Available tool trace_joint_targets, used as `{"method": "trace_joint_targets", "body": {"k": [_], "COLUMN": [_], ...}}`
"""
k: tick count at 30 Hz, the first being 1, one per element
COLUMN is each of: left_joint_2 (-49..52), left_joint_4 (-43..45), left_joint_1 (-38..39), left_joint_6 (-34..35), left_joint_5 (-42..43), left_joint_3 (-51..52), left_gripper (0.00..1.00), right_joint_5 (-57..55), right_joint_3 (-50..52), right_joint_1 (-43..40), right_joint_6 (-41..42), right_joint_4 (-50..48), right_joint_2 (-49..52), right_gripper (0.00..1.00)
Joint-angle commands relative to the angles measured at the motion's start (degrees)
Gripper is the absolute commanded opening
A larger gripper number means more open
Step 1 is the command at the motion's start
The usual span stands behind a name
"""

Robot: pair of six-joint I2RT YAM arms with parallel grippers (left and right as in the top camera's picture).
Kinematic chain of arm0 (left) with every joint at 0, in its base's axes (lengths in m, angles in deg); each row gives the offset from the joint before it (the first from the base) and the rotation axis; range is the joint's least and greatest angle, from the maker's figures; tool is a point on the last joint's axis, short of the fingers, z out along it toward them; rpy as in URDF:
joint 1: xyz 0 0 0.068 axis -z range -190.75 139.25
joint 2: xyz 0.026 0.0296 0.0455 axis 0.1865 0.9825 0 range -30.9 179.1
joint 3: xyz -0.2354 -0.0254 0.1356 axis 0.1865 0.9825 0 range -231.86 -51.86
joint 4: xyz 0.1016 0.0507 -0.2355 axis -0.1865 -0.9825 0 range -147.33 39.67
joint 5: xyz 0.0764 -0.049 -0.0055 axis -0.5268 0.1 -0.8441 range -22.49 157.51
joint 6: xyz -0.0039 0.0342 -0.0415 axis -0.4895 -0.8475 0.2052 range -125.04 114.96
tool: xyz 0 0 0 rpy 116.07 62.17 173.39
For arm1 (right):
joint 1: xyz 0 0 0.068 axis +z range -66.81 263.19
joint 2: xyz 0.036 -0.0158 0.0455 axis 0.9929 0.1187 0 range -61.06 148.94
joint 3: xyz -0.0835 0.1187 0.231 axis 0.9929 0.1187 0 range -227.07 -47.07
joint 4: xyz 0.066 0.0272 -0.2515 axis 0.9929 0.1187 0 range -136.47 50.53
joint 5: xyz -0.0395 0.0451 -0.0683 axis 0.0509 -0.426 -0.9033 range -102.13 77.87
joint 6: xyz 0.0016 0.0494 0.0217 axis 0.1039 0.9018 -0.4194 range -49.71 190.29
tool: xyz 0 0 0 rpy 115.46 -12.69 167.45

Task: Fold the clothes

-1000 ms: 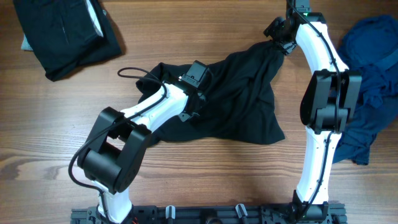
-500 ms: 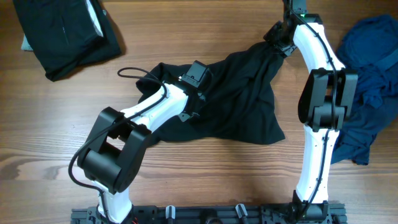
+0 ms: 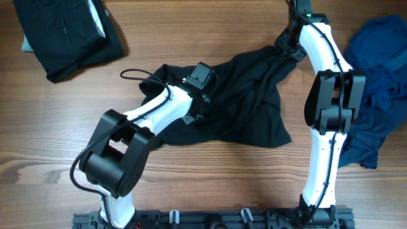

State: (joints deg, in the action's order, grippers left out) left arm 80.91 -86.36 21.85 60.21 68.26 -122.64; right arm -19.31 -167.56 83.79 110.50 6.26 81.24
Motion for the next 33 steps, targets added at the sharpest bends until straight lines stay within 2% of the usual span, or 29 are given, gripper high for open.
{"method": "trace_joint_targets", "body": {"k": [1, 9, 15, 18, 19, 25, 26, 27, 33], "left_joint_2": [1.6, 1.6, 1.6, 1.6, 1.6, 1.6, 1.6, 1.6, -0.4], "left_joint_4": [-1.0, -1.1, -1.1, -1.1, -1.1, -1.1, -1.2, -1.3, -2.1], "left_joint_1": [-0.2, -0.2, -0.2, -0.2, -0.2, -0.2, -0.2, -0.2, -0.4], "left_joint_6": [-0.5, -0.5, -0.5, -0.5, -0.5, -0.5, -1.1, -2.8, -6.6], "left_joint_5": [-0.2, -0.2, -0.2, -0.2, -0.2, -0.2, -0.1, 0.0, -0.7], "left_joint_3": [0.7, 0.7, 0.7, 0.7, 0.7, 0.7, 0.7, 0.7, 0.4], "left_gripper": [0.17, 0.13, 0.13, 0.14, 0.14, 0.13, 0.06, 0.04, 0.04], "right_joint_5": [-2.0, -2.1, -2.2, -2.9, -3.4, -3.2, -2.8, -2.1, -0.5], "right_joint_3": [0.2, 0.2, 0.2, 0.2, 0.2, 0.2, 0.2, 0.2, 0.2], "right_joint_1": [-0.3, -0.3, -0.3, -0.3, -0.3, -0.3, -0.3, -0.3, -0.3], "right_joint_6": [-1.0, -1.0, 0.0, 0.5, 0.4, 0.3, 0.3, 0.2, -1.3], "right_joint_4": [0.7, 0.0, 0.0, 1.3, 1.8, 3.2, 3.2, 3.2, 3.3], "right_joint_2": [2.6, 2.6, 2.6, 2.6, 2.6, 2.6, 2.4, 2.2, -2.6], "right_gripper": [0.49, 0.43, 0.22, 0.07, 0.06, 0.04, 0.04, 0.05, 0.04]}}
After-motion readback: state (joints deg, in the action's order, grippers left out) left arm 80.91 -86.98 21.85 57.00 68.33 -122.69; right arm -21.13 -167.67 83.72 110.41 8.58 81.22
